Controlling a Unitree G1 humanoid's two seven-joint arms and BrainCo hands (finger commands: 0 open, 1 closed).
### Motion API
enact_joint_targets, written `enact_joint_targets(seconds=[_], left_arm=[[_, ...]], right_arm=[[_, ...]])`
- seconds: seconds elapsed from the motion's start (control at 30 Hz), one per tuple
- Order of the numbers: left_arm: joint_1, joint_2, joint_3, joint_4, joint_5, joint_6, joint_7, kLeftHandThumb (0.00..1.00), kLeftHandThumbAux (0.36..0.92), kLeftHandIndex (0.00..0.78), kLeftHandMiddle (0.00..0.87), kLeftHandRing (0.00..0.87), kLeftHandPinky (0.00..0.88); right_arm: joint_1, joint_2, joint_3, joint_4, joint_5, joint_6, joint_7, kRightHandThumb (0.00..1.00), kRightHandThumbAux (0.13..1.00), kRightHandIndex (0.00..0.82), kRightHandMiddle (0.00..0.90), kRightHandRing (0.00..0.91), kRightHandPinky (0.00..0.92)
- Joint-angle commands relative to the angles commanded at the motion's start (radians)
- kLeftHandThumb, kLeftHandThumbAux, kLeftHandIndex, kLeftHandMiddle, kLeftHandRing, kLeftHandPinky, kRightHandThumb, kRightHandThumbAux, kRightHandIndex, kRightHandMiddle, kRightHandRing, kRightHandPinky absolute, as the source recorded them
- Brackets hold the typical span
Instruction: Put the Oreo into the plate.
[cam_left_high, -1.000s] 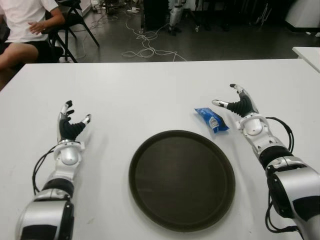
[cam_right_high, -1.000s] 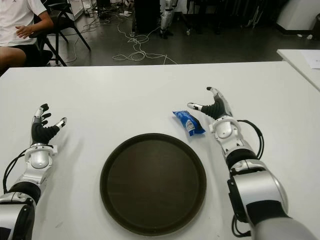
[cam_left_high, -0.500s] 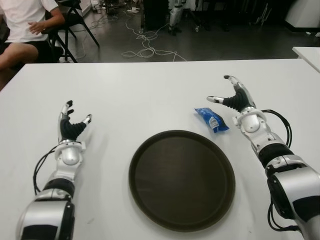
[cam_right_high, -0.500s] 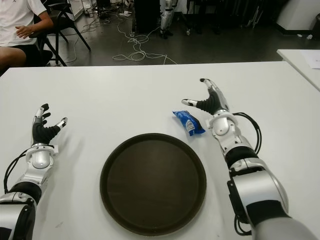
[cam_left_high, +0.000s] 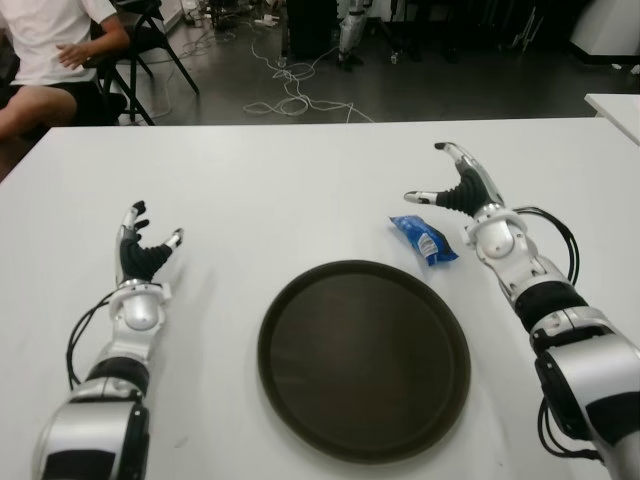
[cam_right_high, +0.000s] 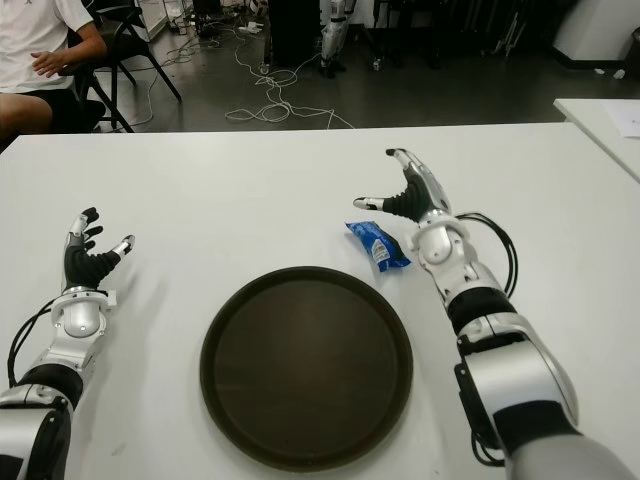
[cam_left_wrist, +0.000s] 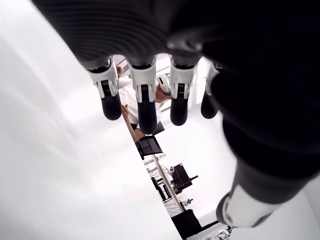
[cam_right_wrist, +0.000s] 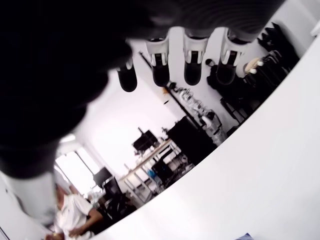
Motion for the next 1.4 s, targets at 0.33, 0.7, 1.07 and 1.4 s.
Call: enact_joint_targets(seconds=[0.33,0.7,1.07,1.4], left_arm=[[0.001,-0.004,0.000,-0.004,0.002,-0.002,0.010,0.050,0.783,0.087,0.136,0.117,0.088],[0.001,-0.002,-0.006,-0.007,0.009,-0.001,0.012,0.042,0.774,0.077,0.125,0.109,0.086],[0.003,-0.004,-0.006,-0.011,0.007,-0.006,0.010,0.029,0.779,0.074,0.123,0.107,0.086],[0.002,-0.004,-0.009,-0.010,0.011,-0.005,0.014,0.034,0.787,0.081,0.132,0.124,0.109]], right_arm=[[0.037,-0.030,0.064,-0.260,-0.081,0.248,0.176,0.000,0.798,0.043,0.049,0.044,0.028],[0.057,-0.031,0.103,-0.380,-0.147,0.406,0.236,0.000,0.819,0.025,0.044,0.047,0.022],[0.054,-0.034,0.157,-0.421,-0.227,0.483,0.239,0.000,0.774,0.017,0.055,0.051,0.029],[0.033,-0.037,0.230,-0.458,-0.320,0.593,0.329,0.000,0.760,0.031,0.070,0.052,0.003]])
